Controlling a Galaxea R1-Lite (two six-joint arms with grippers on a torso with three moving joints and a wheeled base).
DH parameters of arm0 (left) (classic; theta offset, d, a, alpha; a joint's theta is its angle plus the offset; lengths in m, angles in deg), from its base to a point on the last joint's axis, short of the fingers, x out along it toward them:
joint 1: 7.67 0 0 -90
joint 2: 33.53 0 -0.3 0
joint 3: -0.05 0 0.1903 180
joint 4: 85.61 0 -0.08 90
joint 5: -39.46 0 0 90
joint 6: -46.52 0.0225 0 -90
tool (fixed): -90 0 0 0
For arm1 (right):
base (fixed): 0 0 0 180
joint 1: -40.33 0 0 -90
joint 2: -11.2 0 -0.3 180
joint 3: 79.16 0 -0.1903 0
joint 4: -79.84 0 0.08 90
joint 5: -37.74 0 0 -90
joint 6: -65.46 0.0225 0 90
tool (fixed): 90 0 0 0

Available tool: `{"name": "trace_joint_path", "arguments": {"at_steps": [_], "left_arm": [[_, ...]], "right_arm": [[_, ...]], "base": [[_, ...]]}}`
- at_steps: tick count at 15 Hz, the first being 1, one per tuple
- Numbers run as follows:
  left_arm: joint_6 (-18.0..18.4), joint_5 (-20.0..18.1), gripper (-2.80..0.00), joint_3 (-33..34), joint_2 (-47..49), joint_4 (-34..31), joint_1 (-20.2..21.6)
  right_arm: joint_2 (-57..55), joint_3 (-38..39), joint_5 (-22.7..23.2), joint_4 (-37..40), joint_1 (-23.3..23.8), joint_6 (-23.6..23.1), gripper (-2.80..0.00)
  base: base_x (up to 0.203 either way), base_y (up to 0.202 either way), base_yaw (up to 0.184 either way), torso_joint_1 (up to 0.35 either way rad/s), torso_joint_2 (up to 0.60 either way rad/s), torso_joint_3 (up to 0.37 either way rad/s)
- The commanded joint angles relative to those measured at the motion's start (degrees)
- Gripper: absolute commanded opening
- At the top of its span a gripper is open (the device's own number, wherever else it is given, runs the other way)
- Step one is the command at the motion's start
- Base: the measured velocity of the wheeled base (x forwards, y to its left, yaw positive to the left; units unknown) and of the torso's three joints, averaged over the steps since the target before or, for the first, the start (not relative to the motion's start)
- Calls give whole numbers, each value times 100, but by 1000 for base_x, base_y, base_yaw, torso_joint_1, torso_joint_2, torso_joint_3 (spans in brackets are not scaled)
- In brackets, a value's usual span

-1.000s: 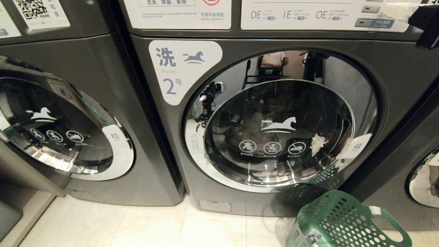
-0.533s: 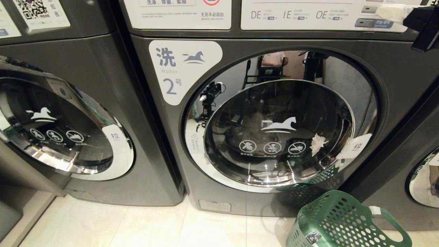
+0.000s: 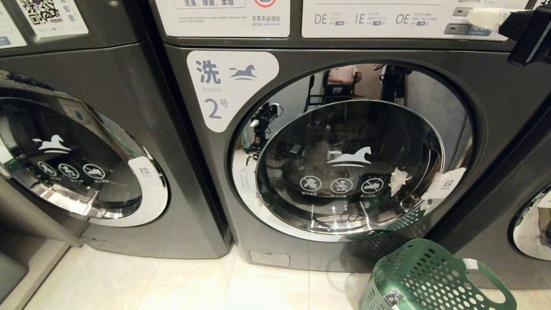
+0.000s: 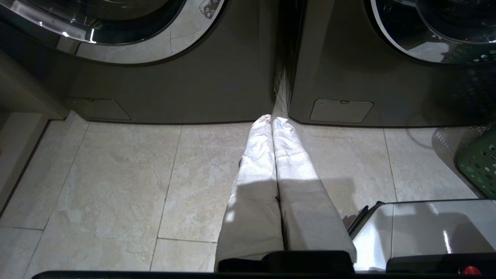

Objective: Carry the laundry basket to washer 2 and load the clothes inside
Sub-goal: Press the washing machine switch

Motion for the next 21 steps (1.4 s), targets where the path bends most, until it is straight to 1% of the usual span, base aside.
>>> {"name": "trace_joint_path", "arguments": {"at_steps": [1,8,11,16,18,19,21], "left_arm": [[3,0,-280,2,-11,-9,2],[3,0,-280,2,-11,-9,3],[3,0,-280,2,-11,-9,3],[3,0,-280,2,-11,-9,3],[3,0,-280,2,-11,-9,3],[3,0,-280,-1,-11,-9,-5],[3,0,-280,0,-11,-9,-2]], "right_arm": [[-66,-40,-7,-17,-3,1,-280],[-72,-117,-95,-8,-11,73,-280],[-72,-98,-323,-8,-11,55,-280],[53,-19,-375,7,-11,55,-280],[137,50,-528,27,-11,86,-280],[172,139,-531,27,-21,82,-280],[262,267,-525,32,-233,92,-280]], "base": [[0,0,0,0,0,0],[0,0,0,0,0,0],[0,0,0,0,0,0],[0,0,0,0,0,0],[0,0,0,0,0,0],[0,0,0,0,0,0],[0,0,0,0,0,0]]}}
